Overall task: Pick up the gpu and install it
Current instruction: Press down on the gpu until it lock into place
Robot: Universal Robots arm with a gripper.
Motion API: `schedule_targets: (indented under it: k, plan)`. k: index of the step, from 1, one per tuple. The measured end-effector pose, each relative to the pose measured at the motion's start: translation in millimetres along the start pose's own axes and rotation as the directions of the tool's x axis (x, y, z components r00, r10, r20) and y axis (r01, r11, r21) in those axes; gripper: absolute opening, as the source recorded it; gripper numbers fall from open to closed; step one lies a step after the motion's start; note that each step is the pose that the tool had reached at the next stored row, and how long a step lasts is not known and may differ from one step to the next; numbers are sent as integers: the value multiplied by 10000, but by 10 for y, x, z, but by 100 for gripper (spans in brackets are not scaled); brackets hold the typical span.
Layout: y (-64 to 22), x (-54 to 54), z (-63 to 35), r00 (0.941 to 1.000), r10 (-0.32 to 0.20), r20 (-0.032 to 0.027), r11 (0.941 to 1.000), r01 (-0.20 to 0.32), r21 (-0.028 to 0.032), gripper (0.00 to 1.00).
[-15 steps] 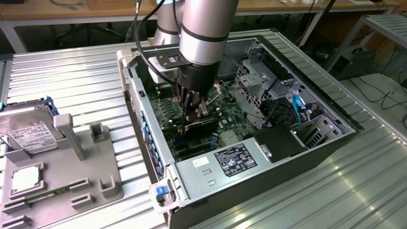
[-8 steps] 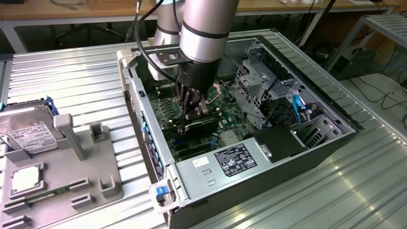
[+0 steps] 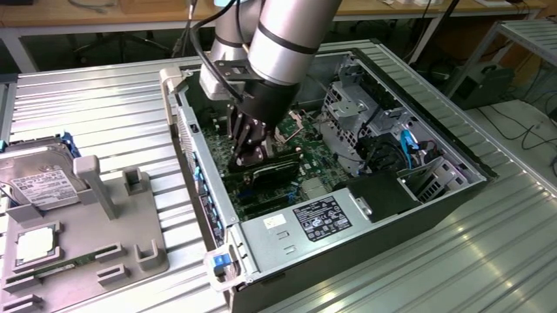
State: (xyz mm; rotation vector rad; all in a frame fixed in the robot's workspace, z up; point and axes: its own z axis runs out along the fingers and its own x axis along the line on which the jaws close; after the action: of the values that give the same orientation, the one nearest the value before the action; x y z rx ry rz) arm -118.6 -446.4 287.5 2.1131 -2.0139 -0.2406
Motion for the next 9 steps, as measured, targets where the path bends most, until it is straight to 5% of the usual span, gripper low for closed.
schedule_targets:
  k: [6,7,9]
  plan:
    - [1,-2,0,10000,-45,48,9942,49,-1078,11]
    - [0,-3,0,10000,-49,56,9927,55,-1201,11]
    - [0,-5,-1,10000,-49,55,9920,56,-1257,11]
